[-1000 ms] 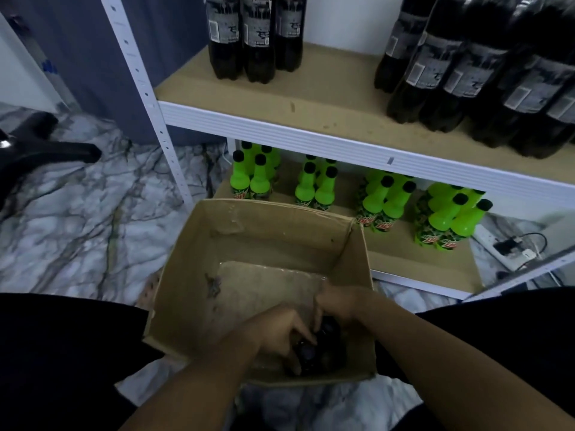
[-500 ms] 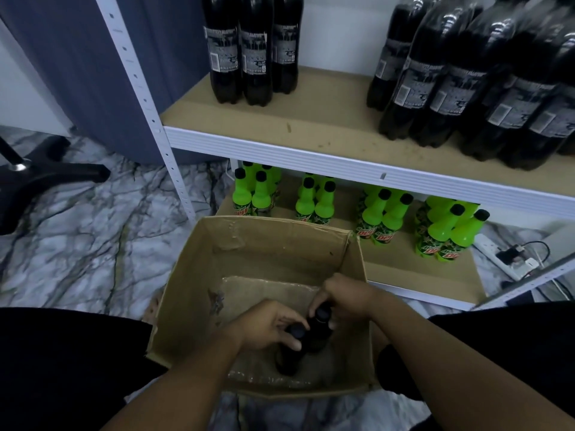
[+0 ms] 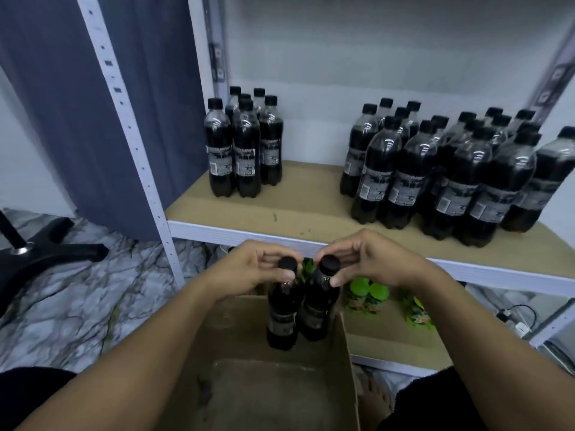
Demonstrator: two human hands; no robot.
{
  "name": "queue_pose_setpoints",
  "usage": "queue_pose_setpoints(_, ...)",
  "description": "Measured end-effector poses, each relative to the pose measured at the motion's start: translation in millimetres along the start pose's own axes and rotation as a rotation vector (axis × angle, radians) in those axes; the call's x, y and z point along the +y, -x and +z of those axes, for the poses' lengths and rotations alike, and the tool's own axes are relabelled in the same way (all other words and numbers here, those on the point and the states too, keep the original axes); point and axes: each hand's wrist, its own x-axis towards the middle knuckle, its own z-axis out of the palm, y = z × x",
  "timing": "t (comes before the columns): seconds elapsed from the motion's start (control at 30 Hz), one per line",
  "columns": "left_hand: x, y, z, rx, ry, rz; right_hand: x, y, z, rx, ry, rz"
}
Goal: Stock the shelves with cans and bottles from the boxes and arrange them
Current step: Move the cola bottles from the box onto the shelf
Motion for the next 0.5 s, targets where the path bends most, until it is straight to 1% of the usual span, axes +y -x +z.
queue_pose_setpoints(0.17, 80.4, -31.1, -24.7, 0.134, 0.085, 0.152, -51.9, -8.7, -52.8, 0.182, -0.068, -0.138)
queue_pose_setpoints(0.27, 114.1, -51.2, -38.0, 0.187, 0.104, 0.221, -75.1, -16.5, -75.8, 0.270, -0.069, -0.206)
queue_pose_setpoints(0.37, 130.8, -70.1, -49.8, 0.235, 0.102, 0.261, -88.2, -28.2, -92.8, 0.297, -0.051, -0.233)
queue_pose_setpoints(0.5, 136.6, -90.8, -59.8, 0.274, 0.139, 0.281, -94.4, -45.9, -105.0, 0.331, -0.044, -0.232)
